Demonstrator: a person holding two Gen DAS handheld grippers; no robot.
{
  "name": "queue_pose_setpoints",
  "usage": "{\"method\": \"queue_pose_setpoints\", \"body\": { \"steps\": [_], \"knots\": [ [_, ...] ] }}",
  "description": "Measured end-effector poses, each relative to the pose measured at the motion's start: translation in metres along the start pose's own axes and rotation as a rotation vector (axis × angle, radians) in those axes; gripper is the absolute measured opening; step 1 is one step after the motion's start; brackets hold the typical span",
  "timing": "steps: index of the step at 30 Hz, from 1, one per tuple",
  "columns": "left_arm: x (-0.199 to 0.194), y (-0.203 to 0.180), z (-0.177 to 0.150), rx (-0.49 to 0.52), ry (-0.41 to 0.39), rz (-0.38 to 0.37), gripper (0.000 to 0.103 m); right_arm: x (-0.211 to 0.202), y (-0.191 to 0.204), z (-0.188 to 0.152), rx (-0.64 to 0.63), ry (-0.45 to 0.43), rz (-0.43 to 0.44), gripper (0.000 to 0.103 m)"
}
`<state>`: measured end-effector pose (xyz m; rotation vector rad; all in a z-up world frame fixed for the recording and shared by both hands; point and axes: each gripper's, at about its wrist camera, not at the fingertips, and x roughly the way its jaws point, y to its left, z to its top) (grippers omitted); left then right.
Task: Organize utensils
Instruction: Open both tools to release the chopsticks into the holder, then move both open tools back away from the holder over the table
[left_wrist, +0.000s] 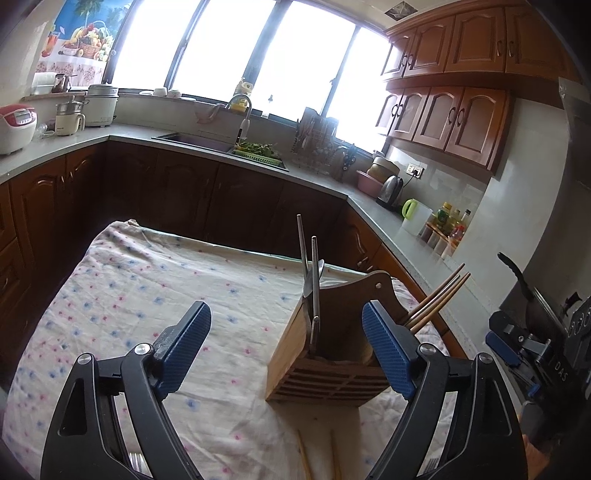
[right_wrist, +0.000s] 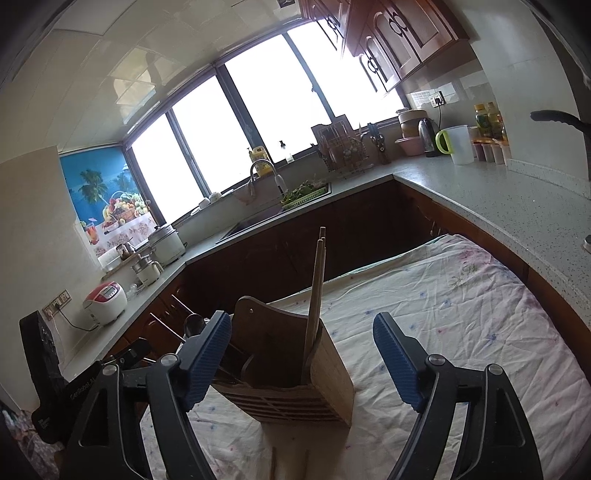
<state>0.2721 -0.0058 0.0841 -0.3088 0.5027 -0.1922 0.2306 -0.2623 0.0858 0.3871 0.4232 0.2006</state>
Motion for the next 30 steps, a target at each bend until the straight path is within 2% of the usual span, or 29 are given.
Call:
{"method": "queue_pose_setpoints", "body": {
  "steps": [9, 15, 23, 26, 30],
  "knots": [
    [-0.029, 0.003, -0.019, -0.007, 0.001, 0.009, 0.089, -0.027, 0.009, -0.014, -0.024, -0.003, 0.0, 0.083],
    [-0.052, 0.008, -0.028, -0.014, -0.007, 0.009, 0.09, -0.056, 0.016, -0.022, -0.04, -0.041, 0.007, 0.089],
    [-0.087, 0.013, -0.043, -0.033, -0.018, 0.021, 0.092, -0.083, 0.029, -0.04, -0.064, -0.046, 0.029, 0.09],
    [-0.101, 0.012, -0.052, -0.021, -0.033, 0.043, 0.098, -0.094, 0.035, -0.047, -0.094, -0.055, 0.026, 0.091],
    [-0.118, 0.008, -0.066, 0.015, -0.051, 0.057, 0.099, -0.111, 0.044, -0.061, -0.149, -0.075, 0.017, 0.094]
  ]
}}
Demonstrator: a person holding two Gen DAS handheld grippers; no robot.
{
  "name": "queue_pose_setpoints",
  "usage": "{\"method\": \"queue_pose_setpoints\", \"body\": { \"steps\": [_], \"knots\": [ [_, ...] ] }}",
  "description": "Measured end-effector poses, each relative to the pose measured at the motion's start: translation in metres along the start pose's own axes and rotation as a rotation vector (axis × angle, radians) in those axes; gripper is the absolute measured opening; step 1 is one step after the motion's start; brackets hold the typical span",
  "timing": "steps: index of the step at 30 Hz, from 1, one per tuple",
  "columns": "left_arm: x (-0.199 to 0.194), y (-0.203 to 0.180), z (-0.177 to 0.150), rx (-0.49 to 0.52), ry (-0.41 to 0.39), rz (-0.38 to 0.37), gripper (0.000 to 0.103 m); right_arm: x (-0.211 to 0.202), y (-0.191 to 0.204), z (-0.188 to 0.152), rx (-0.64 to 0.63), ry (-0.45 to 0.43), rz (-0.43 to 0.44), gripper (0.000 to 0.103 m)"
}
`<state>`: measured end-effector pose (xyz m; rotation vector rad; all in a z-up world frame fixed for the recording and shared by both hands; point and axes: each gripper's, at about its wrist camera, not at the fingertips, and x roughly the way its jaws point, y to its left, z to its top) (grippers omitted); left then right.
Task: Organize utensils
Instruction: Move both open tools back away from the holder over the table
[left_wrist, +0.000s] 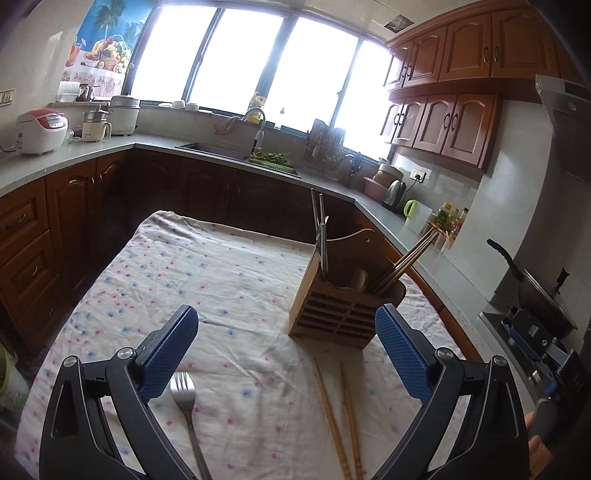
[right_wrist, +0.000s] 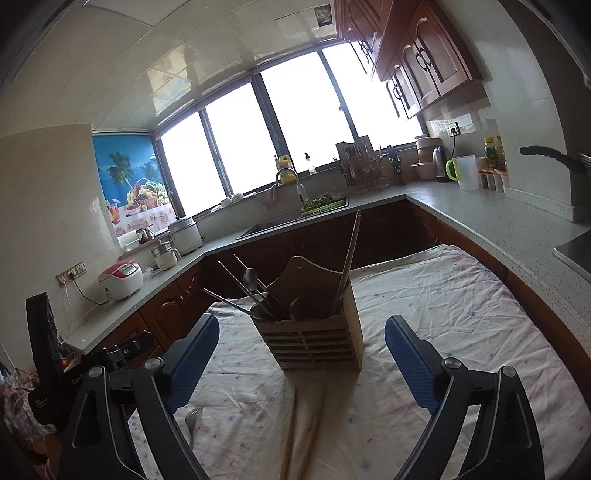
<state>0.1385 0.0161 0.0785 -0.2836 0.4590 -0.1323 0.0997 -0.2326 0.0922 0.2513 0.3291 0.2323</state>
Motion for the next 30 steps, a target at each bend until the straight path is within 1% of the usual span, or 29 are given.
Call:
{"method": "queue_pose_setpoints", "body": {
  "steps": [7, 11, 14, 17, 20, 22, 26, 30],
  "knots": [
    [-0.033, -0.004, -0.02, 0.068, -0.044, 0.046, 0.101, -0.036, 0.015, -0.022, -0.088, -0.072, -0.035, 0.098],
    [-0.054, -0.012, -0.023, 0.126, -0.083, 0.062, 0.103, -0.056, 0.027, -0.022, -0.147, -0.103, -0.034, 0.101],
    [-0.069, -0.016, -0.031, 0.152, -0.12, 0.103, 0.103, -0.069, 0.035, -0.024, -0.199, -0.13, -0.035, 0.103],
    [-0.078, -0.013, -0.047, 0.145, -0.137, 0.095, 0.103, -0.069, 0.041, -0.043, -0.248, -0.117, -0.043, 0.103],
    [-0.078, -0.014, -0.068, 0.167, -0.129, 0.114, 0.103, -0.064, 0.044, -0.067, -0.28, -0.091, -0.055, 0.103],
    [-0.075, -0.014, -0.082, 0.179, -0.121, 0.148, 0.103, -0.061, 0.044, -0.081, -0.293, -0.085, -0.058, 0.103],
    [-0.069, -0.013, -0.105, 0.201, -0.091, 0.184, 0.103, -0.055, 0.039, -0.1, -0.28, -0.05, -0.068, 0.103],
    [-0.063, -0.014, -0.117, 0.233, -0.083, 0.224, 0.103, -0.052, 0.027, -0.107, -0.233, -0.025, -0.072, 0.103]
  ]
}}
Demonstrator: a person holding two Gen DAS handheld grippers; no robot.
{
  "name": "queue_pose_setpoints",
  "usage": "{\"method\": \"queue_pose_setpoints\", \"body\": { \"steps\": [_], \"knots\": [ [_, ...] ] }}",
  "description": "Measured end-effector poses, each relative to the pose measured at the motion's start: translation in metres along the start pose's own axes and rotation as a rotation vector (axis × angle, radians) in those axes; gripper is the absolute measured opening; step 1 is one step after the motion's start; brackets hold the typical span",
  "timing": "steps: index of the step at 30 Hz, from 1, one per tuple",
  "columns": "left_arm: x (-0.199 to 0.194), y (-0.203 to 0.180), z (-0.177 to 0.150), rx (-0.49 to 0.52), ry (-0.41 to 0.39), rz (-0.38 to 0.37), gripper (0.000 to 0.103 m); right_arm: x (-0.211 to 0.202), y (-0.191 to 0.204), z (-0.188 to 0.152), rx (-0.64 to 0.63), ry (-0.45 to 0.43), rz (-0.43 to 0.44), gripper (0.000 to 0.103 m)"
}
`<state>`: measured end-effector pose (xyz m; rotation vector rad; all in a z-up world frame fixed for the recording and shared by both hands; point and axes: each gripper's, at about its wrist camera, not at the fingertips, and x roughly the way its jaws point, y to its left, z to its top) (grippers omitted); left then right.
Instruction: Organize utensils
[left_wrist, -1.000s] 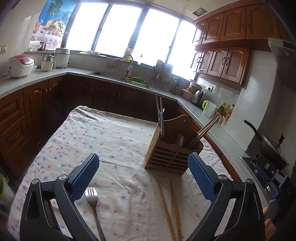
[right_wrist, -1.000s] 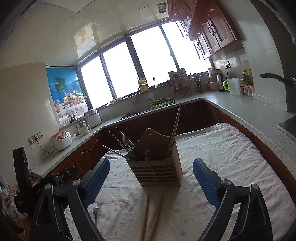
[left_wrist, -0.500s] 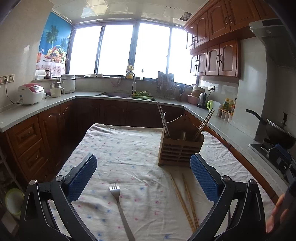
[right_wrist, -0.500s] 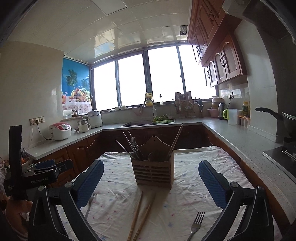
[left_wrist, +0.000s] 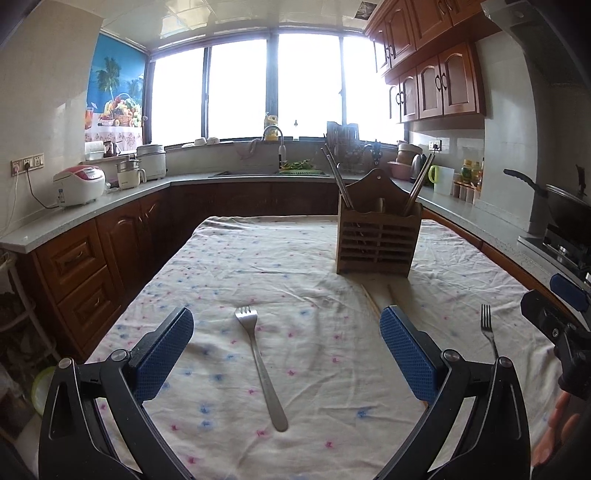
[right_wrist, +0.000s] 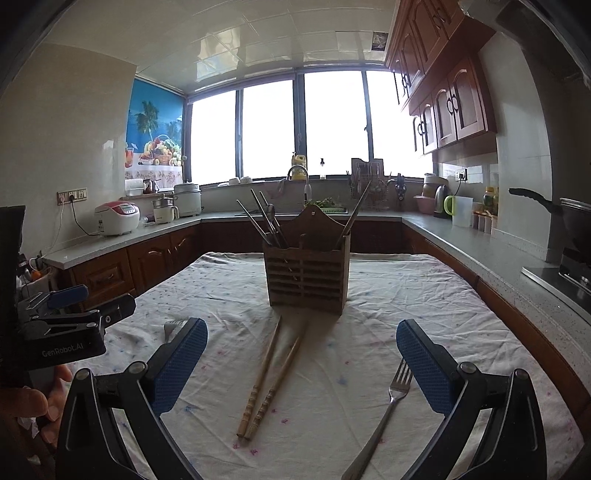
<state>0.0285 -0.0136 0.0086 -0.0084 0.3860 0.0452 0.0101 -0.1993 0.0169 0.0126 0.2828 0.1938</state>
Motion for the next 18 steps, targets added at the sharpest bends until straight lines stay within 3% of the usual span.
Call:
{"method": "queue_pose_setpoints", "body": {
  "steps": [6, 18],
  "knots": [
    [0.001, -0.003, -0.005, 0.013, -0.005, 0.04, 0.103, 0.002, -0.011, -0.013, 0.044, 0.028, -0.017, 0.103],
    [-0.006, -0.01, -0.006, 0.029, -0.025, 0.037, 0.103, -0.006, -0.014, -0.022, 0.062, 0.012, -0.019, 0.103]
  ]
}}
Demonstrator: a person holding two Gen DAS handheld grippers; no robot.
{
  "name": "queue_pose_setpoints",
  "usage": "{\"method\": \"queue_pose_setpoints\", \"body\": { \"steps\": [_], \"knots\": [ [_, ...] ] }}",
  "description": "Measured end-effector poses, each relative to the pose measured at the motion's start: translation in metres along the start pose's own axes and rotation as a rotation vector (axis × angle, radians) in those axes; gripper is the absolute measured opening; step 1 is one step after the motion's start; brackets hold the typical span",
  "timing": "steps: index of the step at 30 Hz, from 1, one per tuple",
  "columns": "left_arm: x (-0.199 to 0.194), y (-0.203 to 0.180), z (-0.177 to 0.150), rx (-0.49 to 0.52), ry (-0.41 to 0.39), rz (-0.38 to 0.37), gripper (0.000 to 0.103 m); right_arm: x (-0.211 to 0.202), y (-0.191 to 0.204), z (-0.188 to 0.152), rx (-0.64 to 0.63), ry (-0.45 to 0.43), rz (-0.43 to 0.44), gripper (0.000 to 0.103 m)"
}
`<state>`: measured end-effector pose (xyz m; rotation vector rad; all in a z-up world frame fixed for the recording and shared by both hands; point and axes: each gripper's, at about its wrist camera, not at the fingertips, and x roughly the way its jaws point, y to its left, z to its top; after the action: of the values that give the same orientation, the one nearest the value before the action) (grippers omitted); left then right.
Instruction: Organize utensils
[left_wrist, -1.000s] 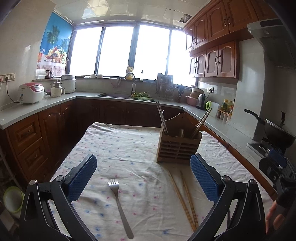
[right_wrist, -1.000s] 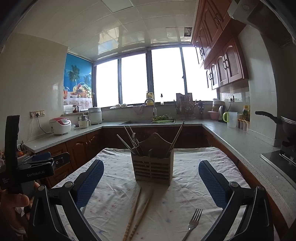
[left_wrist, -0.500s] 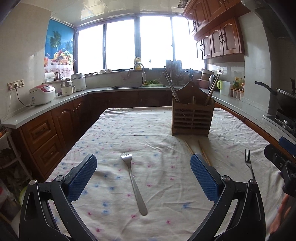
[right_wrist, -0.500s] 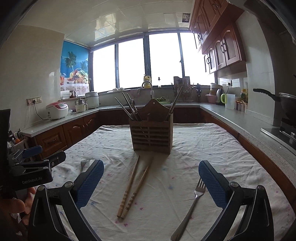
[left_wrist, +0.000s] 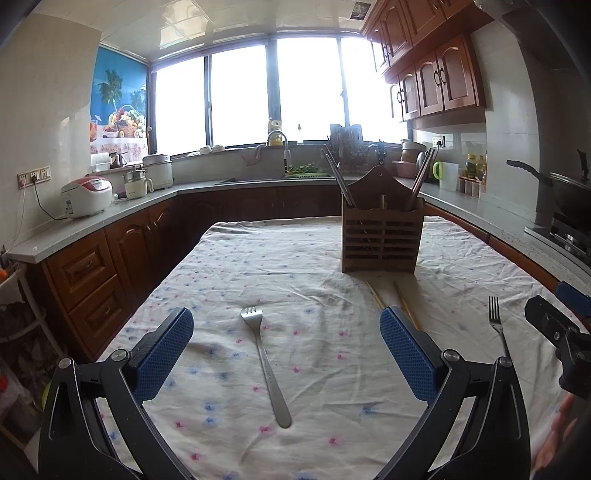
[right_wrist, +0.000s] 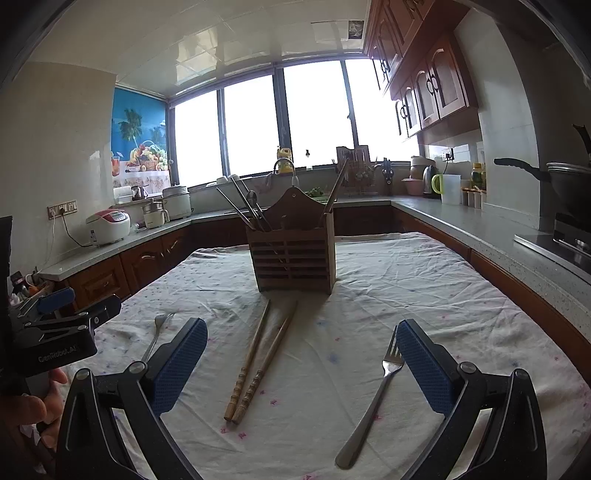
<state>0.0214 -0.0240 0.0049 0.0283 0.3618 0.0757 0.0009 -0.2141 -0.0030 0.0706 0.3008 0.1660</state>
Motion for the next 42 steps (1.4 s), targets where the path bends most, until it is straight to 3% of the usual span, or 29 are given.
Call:
{"method": "queue_pose_setpoints", "body": {
  "steps": [42],
  "knots": [
    [-0.005, 0.006, 0.015, -0.016, 0.004, -0.089, 0.103, -0.002, 0.011, 0.007, -0.049, -0.013, -0.002, 0.103]
  ]
}}
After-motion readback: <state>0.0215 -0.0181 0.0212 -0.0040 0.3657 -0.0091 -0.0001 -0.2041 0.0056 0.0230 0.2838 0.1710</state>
